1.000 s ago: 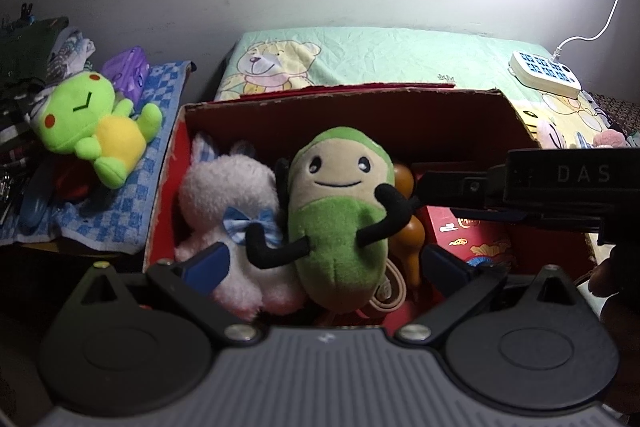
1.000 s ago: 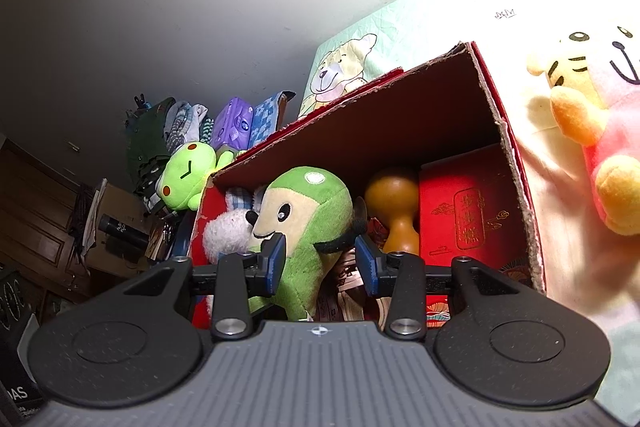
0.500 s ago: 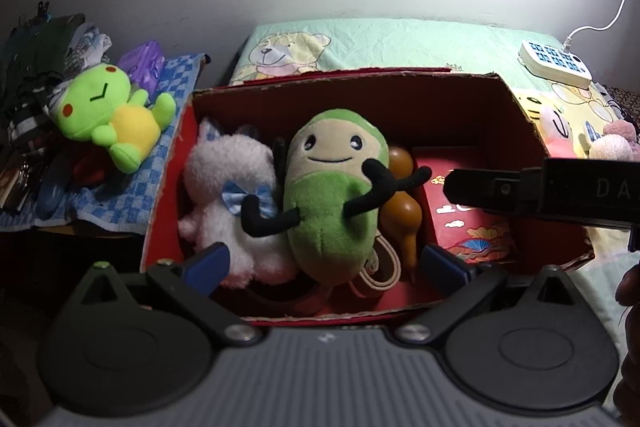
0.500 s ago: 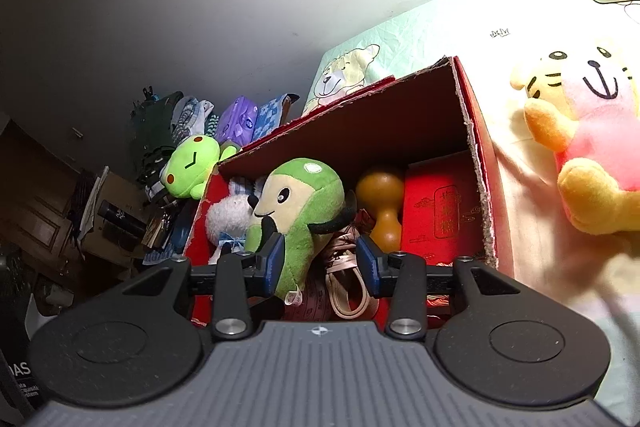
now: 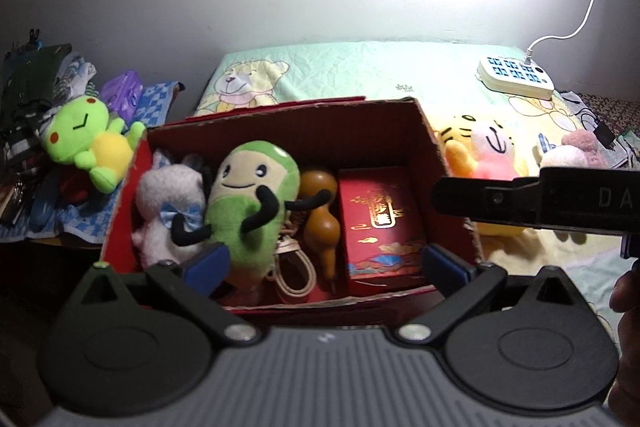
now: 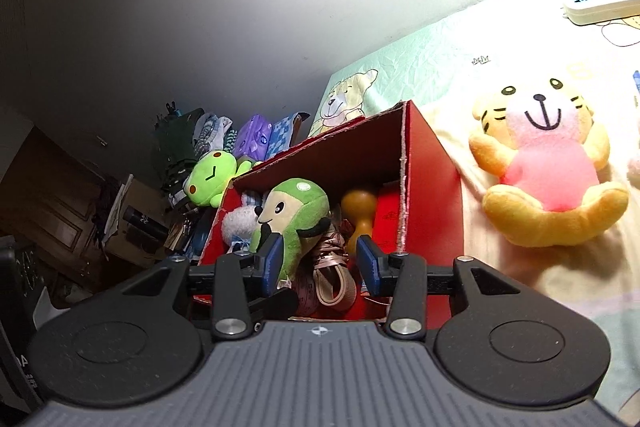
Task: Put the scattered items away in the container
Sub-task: 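Open the right gripper and move it out of the box toward the tiger plush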
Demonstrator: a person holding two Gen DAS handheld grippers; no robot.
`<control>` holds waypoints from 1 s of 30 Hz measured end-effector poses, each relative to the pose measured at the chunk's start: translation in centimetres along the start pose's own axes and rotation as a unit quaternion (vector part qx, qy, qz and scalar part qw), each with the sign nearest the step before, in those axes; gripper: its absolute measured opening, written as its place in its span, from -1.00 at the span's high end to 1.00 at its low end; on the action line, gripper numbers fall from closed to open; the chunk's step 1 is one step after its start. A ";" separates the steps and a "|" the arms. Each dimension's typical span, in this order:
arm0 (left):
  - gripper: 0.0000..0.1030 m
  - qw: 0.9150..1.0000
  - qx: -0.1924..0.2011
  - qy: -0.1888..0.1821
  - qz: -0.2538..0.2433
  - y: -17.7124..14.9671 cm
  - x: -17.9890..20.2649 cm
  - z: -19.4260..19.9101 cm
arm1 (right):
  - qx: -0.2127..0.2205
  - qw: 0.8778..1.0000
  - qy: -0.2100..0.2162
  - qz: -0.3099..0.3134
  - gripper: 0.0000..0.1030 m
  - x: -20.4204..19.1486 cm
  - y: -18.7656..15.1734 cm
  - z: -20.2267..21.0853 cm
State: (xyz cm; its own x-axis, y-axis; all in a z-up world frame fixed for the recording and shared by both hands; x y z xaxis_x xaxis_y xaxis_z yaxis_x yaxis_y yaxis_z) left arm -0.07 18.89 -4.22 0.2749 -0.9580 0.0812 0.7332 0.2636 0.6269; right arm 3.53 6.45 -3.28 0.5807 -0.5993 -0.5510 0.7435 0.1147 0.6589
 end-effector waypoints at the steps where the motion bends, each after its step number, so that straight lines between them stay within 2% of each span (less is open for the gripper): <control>1: -0.98 1.000 0.000 -0.004 0.000 -0.1 0.7 0.2 | 0.002 1.000 0.001 -0.003 0.14 0.4 -0.1 0.5; 9: -0.98 0.998 0.002 -0.048 -0.034 -1.3 8.1 1.0 | 0.028 0.998 -0.033 -0.039 0.13 6.0 -1.0 6.5; 16: -0.98 0.992 0.000 -0.096 -0.082 -2.8 15.6 0.7 | 0.043 0.993 -0.078 -0.080 0.12 12.2 -1.9 11.3; 21: -0.98 0.987 -0.048 -0.140 -0.067 -4.6 19.4 -1.5 | 0.044 0.990 -0.101 -0.092 0.07 15.7 -2.8 13.5; 25: -0.98 0.985 -0.067 -0.147 -0.053 -5.5 21.2 -2.8 | 0.037 0.989 -0.102 -0.104 0.07 17.7 -3.6 14.2; 30: -0.98 0.987 -0.062 -0.136 -0.051 -5.9 22.1 -3.8 | 0.028 0.988 -0.097 -0.115 0.07 19.3 -3.9 14.3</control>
Point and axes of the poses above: each gripper's, at about its wrist camera, not at the fingertips, and z roughly against the way its jaws point, x to its right, y to its top, the point moved 8 cm from there along -z, roughly the way its jaws point, and after that the axes turned 11 degrees about z, right-handed, at the moved point
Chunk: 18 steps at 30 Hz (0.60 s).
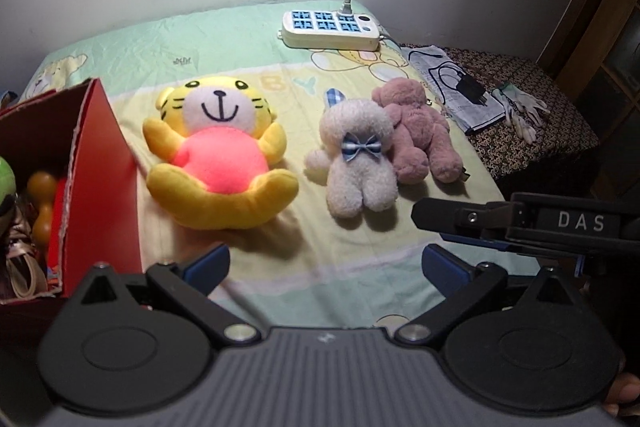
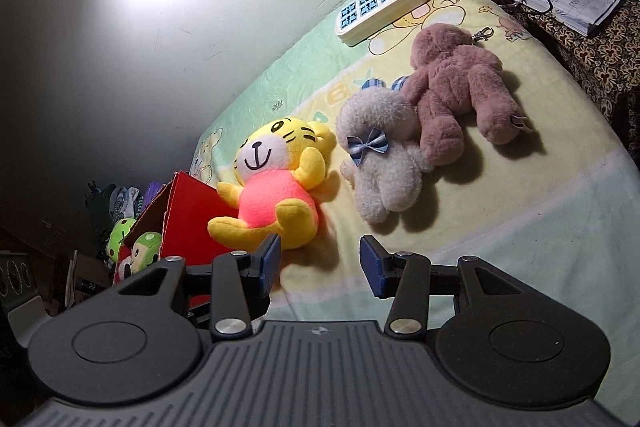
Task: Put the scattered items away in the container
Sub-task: 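Open the right gripper and move it out of the box toward the tiger plush, then close the right gripper on the yellow-pink tiger plush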
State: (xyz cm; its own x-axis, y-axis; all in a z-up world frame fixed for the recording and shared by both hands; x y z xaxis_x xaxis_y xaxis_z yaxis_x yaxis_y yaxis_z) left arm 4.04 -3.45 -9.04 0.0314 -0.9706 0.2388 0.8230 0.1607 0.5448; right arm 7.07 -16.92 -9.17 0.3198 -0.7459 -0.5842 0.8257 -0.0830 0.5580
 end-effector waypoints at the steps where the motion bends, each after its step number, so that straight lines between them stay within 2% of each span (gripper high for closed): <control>1: -0.98 1.000 0.001 0.006 0.002 0.1 -0.2 -0.3 | -0.003 1.000 0.003 0.000 0.06 0.1 0.1 -0.1; 4: -0.98 1.000 0.007 0.024 0.016 0.7 -1.1 -0.9 | -0.012 1.000 0.015 0.004 -0.02 0.3 0.4 -0.9; 12: -0.98 0.996 0.024 0.055 0.063 2.1 -3.9 -1.8 | -0.041 0.998 0.047 0.012 -0.04 0.0 2.2 -4.4; 18: -0.98 0.995 0.023 0.064 0.078 2.0 -5.5 -2.8 | -0.069 0.994 0.081 -0.026 -0.09 0.2 3.4 -7.7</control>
Point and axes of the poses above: each gripper's, at about its wrist camera, not at the fingertips, and z roughly against the way its jaws point, x to its right, y to its top, the point moved 8 cm from there along -z, roughly the way its jaws point, and after that the axes turned 11 degrees about z, right-handed, at the moved point
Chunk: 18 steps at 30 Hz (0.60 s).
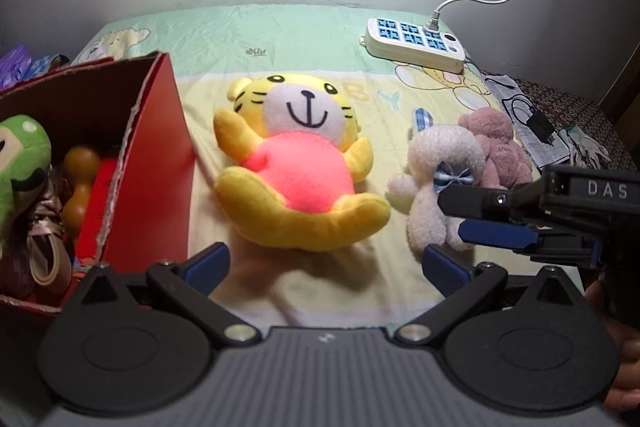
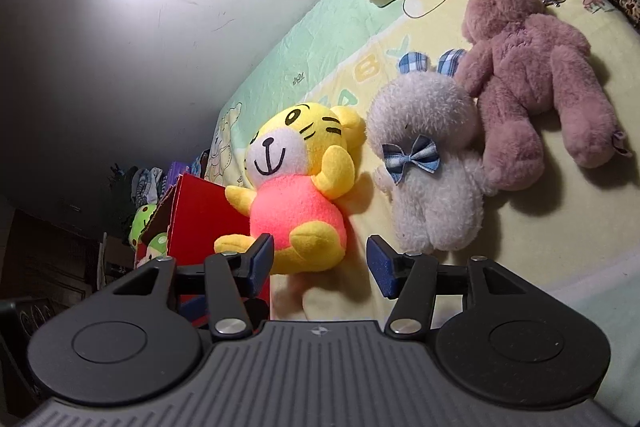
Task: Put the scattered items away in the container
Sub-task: 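Close the right gripper on the yellow-pink tiger plush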
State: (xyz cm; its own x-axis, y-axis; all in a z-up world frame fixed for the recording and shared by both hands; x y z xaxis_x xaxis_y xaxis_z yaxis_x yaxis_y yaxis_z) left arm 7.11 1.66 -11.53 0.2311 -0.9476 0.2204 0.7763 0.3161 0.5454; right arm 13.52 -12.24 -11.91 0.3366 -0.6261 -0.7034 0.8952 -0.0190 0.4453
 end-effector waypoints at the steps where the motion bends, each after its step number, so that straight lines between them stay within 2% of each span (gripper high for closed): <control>1: -0.98 1.000 -0.004 -0.001 0.002 -0.1 -0.1 -0.4 | -0.005 1.000 0.005 -0.004 -0.09 -0.1 0.3 -0.5; 7: -0.98 1.000 -0.017 -0.008 0.014 0.0 -0.5 -2.2 | -0.019 1.000 0.011 -0.010 -0.14 -0.1 1.7 -3.4; 18: -0.98 0.999 -0.030 -0.020 0.019 1.1 -0.8 -5.9 | -0.087 0.996 0.022 -0.004 -0.15 0.2 1.5 -7.4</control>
Point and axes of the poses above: each gripper's, at about its wrist camera, not at the fingertips, and z roughly against the way its jaws point, x to its right, y to its top, the point moved 8 cm from there along -z, roughly the way its jaws point, and after that the axes turned 11 degrees about z, right-handed, at the moved point
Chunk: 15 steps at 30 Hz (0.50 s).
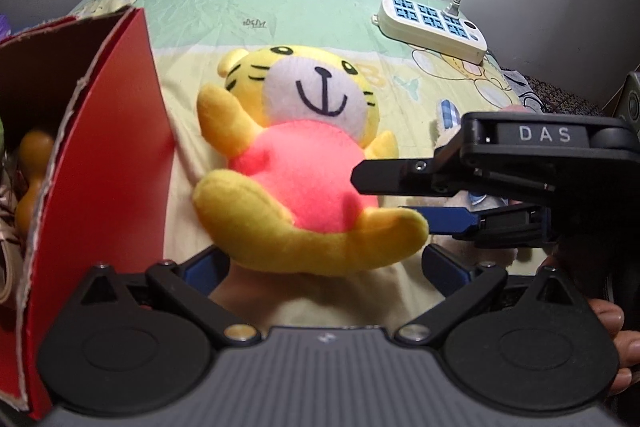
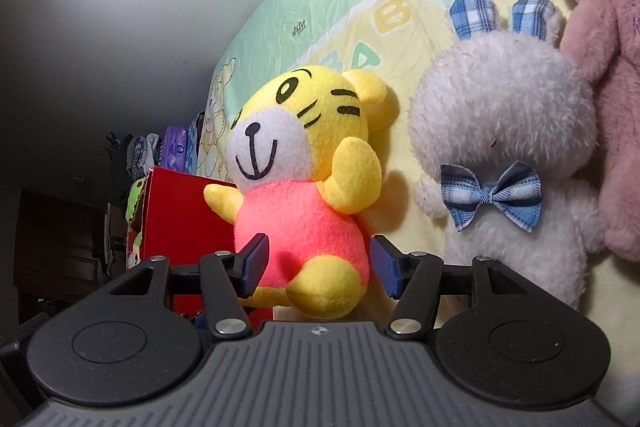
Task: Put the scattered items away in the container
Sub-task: 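Close the right gripper on the yellow-pink tiger plush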
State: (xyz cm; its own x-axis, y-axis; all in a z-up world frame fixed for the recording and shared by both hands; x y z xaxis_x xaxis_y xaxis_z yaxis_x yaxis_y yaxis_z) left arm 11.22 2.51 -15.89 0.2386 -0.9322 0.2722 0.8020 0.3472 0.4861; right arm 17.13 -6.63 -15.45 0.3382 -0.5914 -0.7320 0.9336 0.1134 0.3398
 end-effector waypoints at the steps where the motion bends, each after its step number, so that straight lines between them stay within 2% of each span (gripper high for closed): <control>1: -0.98 1.000 -0.001 0.000 -0.001 0.1 0.0 -0.3 | -0.004 1.000 0.002 0.002 -0.15 -0.1 0.0 -0.2; 8: -0.98 1.000 -0.008 -0.007 -0.004 0.6 0.0 -1.6 | -0.021 1.000 0.002 0.021 -0.13 -0.9 0.2 -1.3; 15: -0.98 1.000 -0.015 -0.015 0.007 0.8 0.0 -1.8 | -0.024 0.999 -0.010 0.041 0.15 -1.3 0.2 -1.1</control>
State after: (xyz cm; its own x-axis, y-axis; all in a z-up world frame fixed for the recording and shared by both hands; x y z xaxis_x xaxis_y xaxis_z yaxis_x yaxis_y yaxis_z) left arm 12.80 2.62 -17.01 0.2337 -0.9234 0.3047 0.8143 0.3571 0.4576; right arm 17.00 -5.01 -15.09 0.4112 -0.5947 -0.6909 0.9079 0.1993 0.3689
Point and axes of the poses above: each gripper's, at about its wrist camera, not at the fingertips, and z roughly against the way its jaws point, x to its right, y to its top, the point moved 8 cm from there along -z, roughly the way its jaws point, and after that the axes turned 11 degrees about z, right-handed, at the moved point
